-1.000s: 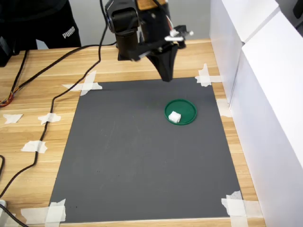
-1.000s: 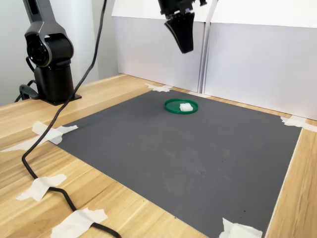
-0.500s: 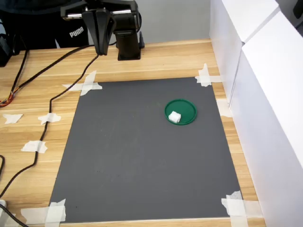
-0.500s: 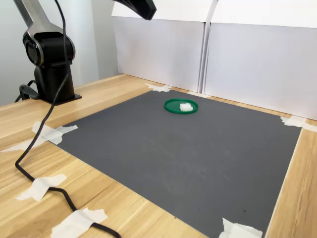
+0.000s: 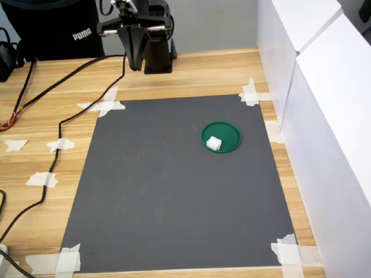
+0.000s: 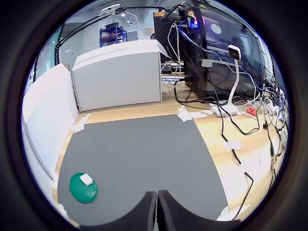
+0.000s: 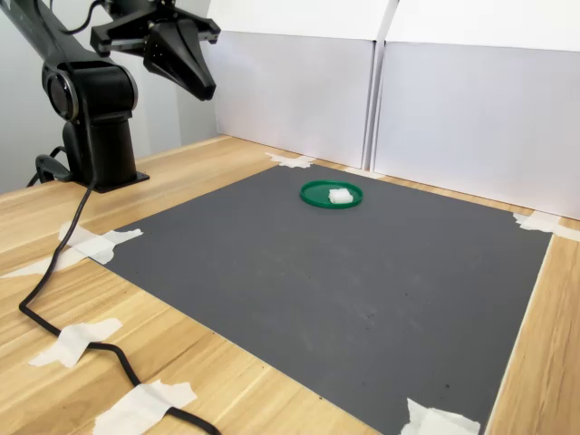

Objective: Grasp a white terminal and put it on the green lid.

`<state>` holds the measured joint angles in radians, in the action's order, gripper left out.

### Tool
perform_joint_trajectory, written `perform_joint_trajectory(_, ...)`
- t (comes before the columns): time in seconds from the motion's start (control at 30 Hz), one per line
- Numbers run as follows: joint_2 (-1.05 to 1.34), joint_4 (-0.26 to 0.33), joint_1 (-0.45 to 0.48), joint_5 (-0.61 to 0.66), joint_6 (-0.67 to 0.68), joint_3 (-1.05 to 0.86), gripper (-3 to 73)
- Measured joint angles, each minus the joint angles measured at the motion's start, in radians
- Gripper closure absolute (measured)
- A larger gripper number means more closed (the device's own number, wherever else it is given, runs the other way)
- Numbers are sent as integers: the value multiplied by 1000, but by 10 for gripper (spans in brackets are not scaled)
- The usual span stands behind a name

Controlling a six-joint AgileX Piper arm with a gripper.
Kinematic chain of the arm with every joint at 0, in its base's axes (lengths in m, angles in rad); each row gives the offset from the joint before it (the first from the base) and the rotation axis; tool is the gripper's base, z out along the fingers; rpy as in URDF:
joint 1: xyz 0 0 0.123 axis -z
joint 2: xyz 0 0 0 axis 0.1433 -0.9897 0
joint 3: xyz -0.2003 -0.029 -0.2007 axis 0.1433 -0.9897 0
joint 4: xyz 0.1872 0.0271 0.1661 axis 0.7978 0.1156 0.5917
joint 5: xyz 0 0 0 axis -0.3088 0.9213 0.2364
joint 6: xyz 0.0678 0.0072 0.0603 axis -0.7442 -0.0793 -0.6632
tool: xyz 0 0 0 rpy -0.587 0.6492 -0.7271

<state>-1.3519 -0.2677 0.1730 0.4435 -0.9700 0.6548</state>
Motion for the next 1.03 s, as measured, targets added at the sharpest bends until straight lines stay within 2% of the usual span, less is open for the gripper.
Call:
perform_joint_trajectory(0.23, 251, 0, 3, 2, 0, -134, 710)
perform_joint_trajectory(0.47, 430, 0, 3, 3, 0, -181, 710)
perform_joint_trajectory(1.03, 445, 0, 3, 12, -2, -184, 710)
